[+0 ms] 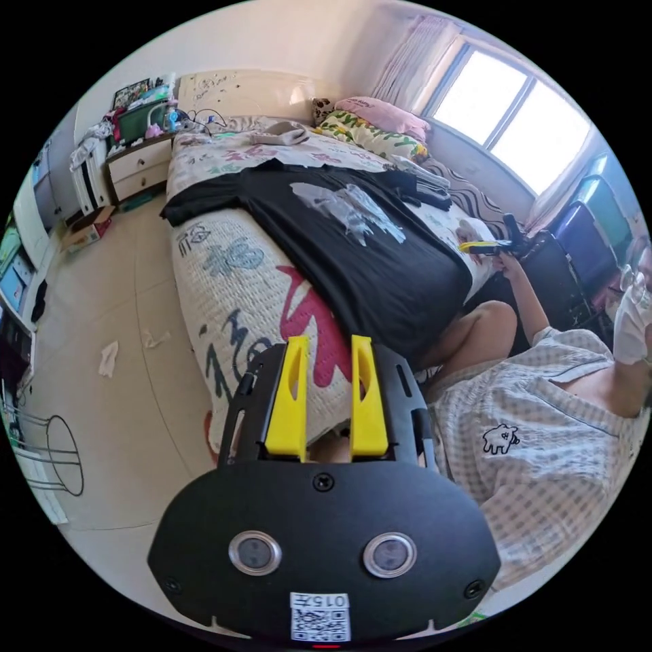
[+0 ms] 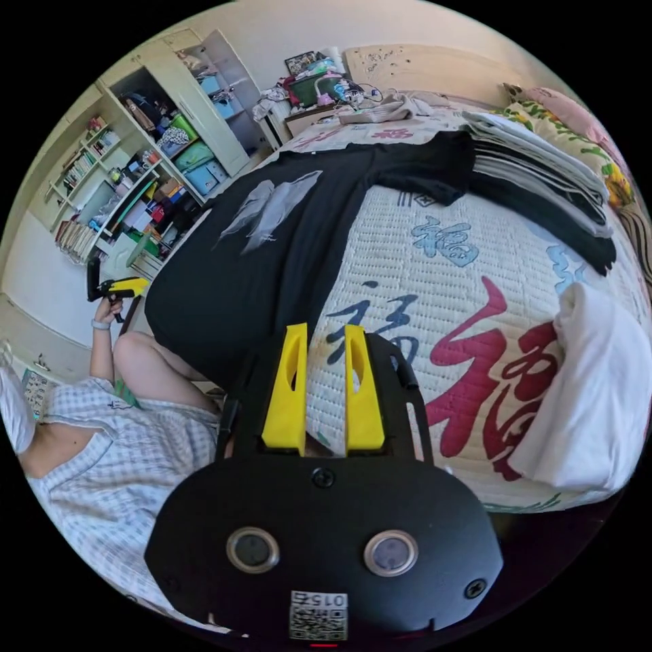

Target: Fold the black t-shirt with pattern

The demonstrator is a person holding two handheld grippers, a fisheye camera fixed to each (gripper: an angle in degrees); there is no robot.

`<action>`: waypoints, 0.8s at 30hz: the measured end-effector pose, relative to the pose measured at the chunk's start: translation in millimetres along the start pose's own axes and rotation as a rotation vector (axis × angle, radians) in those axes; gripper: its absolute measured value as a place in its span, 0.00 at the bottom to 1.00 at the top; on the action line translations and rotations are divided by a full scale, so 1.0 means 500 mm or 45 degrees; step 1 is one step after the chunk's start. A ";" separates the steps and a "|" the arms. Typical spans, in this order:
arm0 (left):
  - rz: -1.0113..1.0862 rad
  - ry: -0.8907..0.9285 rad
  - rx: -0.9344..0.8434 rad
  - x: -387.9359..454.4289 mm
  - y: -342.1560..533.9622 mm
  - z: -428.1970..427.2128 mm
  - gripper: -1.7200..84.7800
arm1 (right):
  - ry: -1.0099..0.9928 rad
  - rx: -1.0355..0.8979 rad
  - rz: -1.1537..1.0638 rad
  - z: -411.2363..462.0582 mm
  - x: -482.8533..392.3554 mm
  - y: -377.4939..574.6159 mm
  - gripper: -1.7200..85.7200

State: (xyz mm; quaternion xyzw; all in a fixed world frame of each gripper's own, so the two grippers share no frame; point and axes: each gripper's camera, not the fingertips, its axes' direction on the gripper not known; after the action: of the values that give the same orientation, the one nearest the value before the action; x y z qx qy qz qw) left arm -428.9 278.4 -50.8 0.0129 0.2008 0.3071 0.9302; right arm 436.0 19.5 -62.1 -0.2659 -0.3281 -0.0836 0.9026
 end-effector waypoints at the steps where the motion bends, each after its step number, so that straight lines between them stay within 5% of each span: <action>1: -0.008 0.023 -0.018 0.000 -0.001 0.013 0.13 | -0.037 -0.027 -0.003 0.011 0.002 -0.003 0.11; 12: -0.015 0.016 0.096 -0.004 0.055 0.020 0.02 | 0.080 0.050 0.031 0.003 0.035 0.054 0.02; 18: -0.019 -0.235 0.098 0.013 0.084 -0.002 0.01 | 0.029 0.098 0.109 -0.031 0.075 0.095 0.02; 24: 0.021 0.148 0.142 -0.012 0.093 0.015 0.08 | -0.038 0.029 0.008 -0.048 0.067 0.127 0.08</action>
State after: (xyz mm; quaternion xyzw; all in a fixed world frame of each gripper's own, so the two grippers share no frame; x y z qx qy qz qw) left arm -456.8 313.6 -35.1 0.0487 0.2711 0.3034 0.9122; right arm 495.6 61.2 -83.3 -0.2577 -0.3419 -0.0730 0.9008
